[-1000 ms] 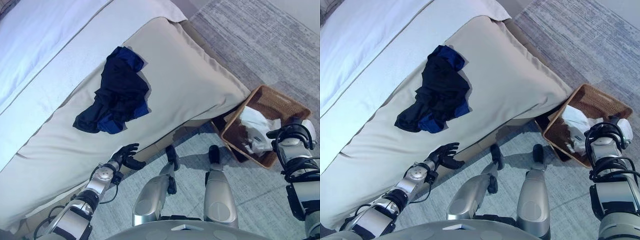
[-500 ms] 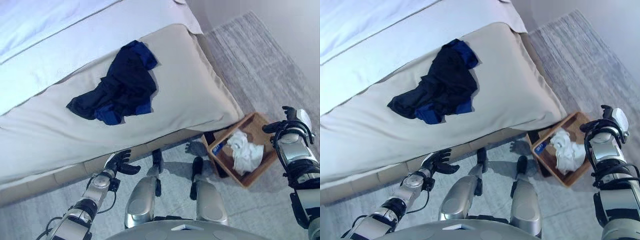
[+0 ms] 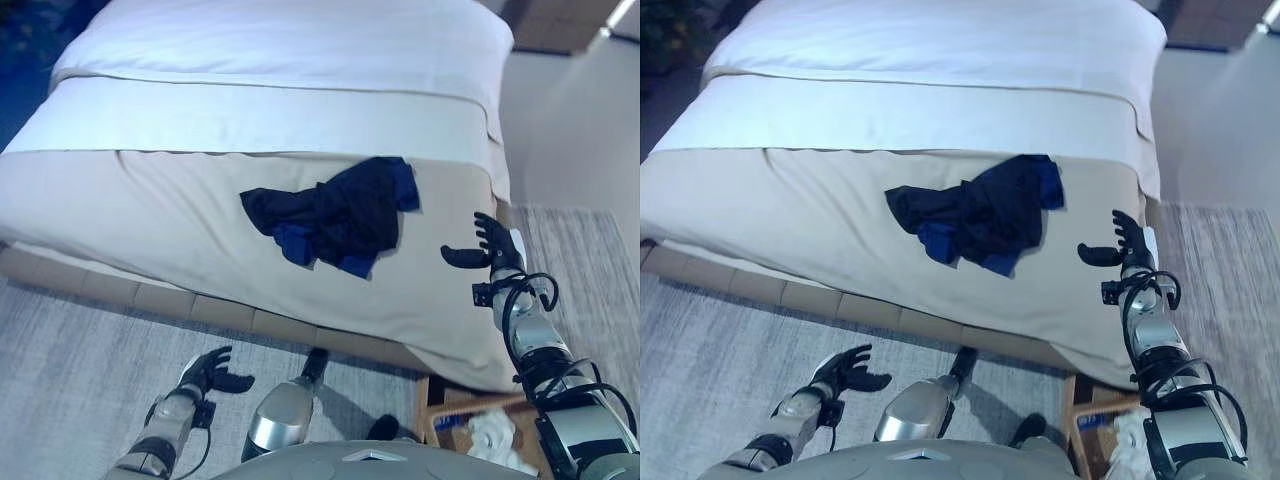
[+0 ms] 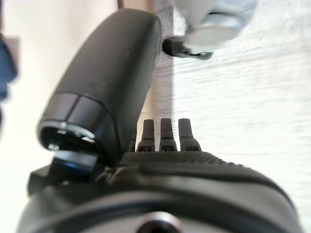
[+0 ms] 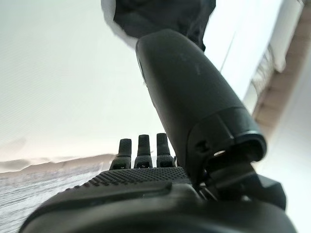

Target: Pick up the clothes from the bed and place them into the basket

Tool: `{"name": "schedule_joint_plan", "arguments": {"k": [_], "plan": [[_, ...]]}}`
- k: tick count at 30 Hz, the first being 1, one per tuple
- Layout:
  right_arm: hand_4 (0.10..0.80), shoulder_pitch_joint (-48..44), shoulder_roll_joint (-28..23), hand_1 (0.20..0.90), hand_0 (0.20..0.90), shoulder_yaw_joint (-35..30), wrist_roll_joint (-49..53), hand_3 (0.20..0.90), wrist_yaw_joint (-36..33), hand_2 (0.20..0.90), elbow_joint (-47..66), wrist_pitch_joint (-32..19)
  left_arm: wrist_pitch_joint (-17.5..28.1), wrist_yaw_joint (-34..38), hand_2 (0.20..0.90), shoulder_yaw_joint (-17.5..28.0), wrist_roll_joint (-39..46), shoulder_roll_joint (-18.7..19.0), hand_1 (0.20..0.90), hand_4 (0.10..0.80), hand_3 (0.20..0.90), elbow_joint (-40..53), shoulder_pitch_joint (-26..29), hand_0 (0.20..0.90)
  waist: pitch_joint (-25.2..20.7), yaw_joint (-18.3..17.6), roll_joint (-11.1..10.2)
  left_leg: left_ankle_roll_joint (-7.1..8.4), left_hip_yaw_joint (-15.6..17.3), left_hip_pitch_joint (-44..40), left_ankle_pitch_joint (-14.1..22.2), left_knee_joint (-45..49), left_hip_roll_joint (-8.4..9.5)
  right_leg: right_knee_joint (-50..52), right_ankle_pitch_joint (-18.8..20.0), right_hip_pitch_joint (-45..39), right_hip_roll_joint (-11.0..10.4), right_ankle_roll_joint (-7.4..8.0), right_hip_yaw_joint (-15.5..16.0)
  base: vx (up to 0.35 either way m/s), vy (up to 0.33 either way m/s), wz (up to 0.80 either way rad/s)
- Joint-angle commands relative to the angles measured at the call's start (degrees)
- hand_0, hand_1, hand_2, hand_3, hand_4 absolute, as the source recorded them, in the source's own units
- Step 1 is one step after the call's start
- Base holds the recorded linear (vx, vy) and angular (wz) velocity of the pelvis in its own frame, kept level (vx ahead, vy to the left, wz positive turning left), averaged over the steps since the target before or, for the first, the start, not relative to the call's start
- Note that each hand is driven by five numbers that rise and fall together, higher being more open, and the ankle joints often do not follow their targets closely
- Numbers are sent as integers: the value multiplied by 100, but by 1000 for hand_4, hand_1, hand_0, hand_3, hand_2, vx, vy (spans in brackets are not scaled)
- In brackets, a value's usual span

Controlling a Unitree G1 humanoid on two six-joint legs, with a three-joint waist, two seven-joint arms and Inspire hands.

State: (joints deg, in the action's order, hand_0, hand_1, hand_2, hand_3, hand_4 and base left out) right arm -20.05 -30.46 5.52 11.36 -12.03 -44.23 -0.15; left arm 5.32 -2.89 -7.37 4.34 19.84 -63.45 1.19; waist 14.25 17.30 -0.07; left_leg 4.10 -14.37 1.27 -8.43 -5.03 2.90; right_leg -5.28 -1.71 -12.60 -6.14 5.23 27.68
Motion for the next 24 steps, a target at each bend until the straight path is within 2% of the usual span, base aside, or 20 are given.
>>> {"name": "schedule_joint_plan", "arguments": {"k": [1,5,7,11,12,15,17,21,24], "plan": [[800,-208,-630,900,900,187,-291,900,77,900,364,-336,328,11,900,10,-94,172,900,800,900,-454,-294,900,-614,41,-75,124,367,-248,730,82,-319,599,-681,190,237,-461,-89,181,189,7],[800,-500,-721,900,900,529,-1237,900,359,900,677,-251,423,-96,900,261,-91,106,900,800,900,-606,-666,900,-760,53,-86,51,303,-287,766,49,-249,623,-725,156,190,-409,-213,145,258,3],[800,-808,-823,900,900,868,-2173,900,369,900,958,-382,388,-187,900,354,-81,116,900,800,900,-638,-729,900,-754,93,-82,-51,259,-182,661,97,-187,706,-618,240,106,-378,-177,58,285,7],[800,-1436,-908,900,900,1428,-2814,900,470,900,1240,-159,383,-282,900,272,-30,171,900,800,900,-574,-700,900,-614,254,-136,-173,164,-47,701,265,-141,987,-660,374,-32,-338,-175,84,119,1],[800,-1698,-882,900,900,1618,-3068,900,456,900,1207,-52,437,-284,900,163,62,178,900,800,900,-528,-673,900,-532,360,-188,-176,129,-57,837,306,-145,1110,-825,378,-62,-328,-234,97,73,5],[800,-2363,-844,900,900,1945,-3438,900,358,900,977,162,628,-323,900,-99,232,240,900,800,900,-359,-465,900,-231,576,-246,-273,41,329,885,602,-34,1349,-826,635,-207,-266,-187,-58,72,0],[800,-2976,-749,900,900,2170,-3551,900,185,900,737,429,716,-319,900,-288,379,435,900,800,900,-79,-145,900,193,755,-343,-339,22,740,925,881,0,1583,-750,947,-291,-242,-175,-202,-50,10],[800,-3700,-610,900,900,2517,-3829,900,64,900,391,826,693,-268,900,-415,571,595,900,800,900,331,231,900,624,997,-476,-395,-27,1132,937,1111,39,1725,-654,1133,-346,-247,-112,-72,-46,18],[800,-4384,-615,900,900,2863,-4197,900,114,900,-67,1319,741,-280,900,-567,745,749,900,800,900,753,530,900,972,1218,-553,-437,-28,1544,916,1272,91,1993,-415,1456,-478,-181,-9,-40,-33,9]]}}
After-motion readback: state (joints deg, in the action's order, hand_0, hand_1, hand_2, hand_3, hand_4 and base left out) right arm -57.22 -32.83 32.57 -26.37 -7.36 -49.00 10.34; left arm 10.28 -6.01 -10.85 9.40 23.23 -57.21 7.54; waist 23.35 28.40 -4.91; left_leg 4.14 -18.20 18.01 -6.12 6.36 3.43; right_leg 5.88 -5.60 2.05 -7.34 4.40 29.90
